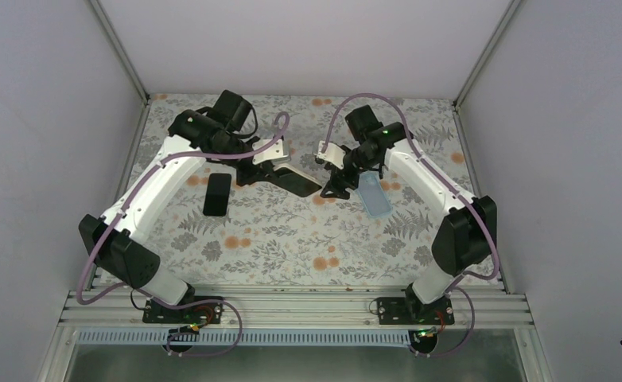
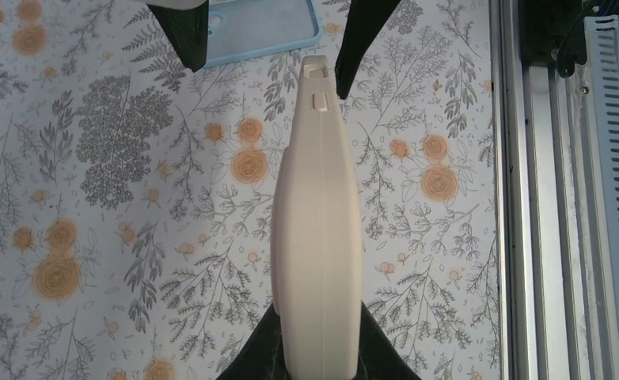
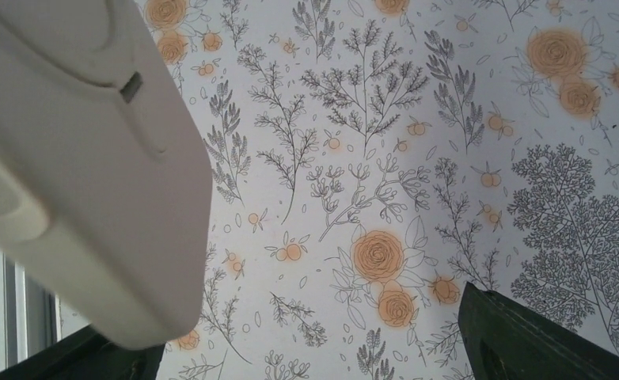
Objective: Take the phone out of the phone case
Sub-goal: Remove the phone case from the phone.
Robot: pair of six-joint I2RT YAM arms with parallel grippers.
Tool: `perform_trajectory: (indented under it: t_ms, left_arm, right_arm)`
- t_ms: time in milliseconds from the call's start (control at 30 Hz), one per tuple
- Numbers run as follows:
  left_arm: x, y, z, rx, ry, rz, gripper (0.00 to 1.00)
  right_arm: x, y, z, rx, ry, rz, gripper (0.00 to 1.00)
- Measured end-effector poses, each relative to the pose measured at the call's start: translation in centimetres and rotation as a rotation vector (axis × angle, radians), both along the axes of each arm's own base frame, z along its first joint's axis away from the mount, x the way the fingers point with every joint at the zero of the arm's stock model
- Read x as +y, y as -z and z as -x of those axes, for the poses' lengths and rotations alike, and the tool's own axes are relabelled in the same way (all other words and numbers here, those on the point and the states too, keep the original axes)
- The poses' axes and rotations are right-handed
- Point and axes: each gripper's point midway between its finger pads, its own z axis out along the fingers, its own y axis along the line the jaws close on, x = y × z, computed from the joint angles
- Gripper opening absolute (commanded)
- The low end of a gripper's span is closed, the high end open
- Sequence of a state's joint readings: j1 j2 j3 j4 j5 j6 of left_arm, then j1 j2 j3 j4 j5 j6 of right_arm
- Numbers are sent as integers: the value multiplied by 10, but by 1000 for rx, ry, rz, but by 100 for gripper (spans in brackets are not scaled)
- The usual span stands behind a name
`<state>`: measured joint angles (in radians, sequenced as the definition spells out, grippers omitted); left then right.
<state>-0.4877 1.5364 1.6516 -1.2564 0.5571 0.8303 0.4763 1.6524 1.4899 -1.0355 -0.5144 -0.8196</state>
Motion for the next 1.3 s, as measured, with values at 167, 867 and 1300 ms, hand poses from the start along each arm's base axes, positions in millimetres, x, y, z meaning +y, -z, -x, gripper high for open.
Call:
perform_trajectory:
  t_ms: [167,867,1300]
  left_arm:
    - [-3,-4,2,-8,11,4,2]
    - [-11,-11,8,-88,29,-48,2]
    - [-12,-27,59,-25,129,-8,2]
  right_arm:
    - [1,4,-3,4,0,2,94]
    - [-1,20,-25,86,-27,31,92]
    - [-16,15,-67,-13,36,59,92]
